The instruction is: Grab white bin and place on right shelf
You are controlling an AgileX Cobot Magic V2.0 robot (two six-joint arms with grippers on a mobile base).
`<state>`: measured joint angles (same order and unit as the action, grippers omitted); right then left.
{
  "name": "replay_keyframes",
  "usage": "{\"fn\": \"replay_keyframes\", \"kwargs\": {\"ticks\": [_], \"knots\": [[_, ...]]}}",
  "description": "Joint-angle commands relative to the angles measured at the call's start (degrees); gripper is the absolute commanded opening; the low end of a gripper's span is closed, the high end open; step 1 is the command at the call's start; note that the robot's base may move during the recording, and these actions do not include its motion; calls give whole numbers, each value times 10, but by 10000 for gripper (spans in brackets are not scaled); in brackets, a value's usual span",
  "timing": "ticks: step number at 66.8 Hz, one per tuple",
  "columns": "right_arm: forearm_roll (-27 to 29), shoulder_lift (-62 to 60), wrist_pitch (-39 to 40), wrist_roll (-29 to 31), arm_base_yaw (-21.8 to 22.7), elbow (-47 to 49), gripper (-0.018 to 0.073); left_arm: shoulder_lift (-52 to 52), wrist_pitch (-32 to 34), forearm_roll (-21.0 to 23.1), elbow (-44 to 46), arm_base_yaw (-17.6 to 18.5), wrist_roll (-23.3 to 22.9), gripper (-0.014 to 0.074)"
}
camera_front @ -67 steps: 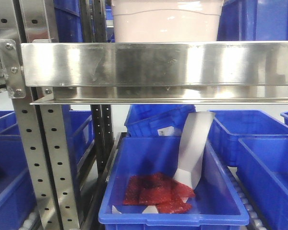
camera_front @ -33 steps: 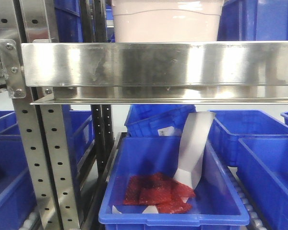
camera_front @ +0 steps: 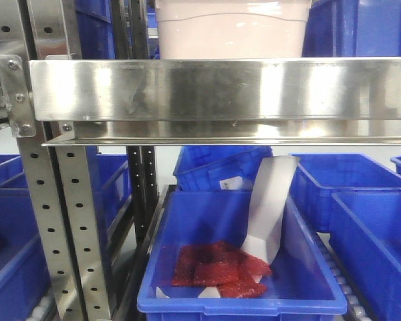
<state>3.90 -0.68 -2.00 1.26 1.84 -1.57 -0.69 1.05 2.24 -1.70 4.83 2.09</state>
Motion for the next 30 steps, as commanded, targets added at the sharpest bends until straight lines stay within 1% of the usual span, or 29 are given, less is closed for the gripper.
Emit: {"fn": "replay_keyframes", "kwargs": {"ticks": [1, 30], "knots": [[-4, -10, 56, 3, -2, 0, 68, -6, 47, 0, 1, 4, 1, -118], [-4, -10, 56, 3, -2, 0, 68, -6, 47, 0, 1, 4, 1, -118]]}}
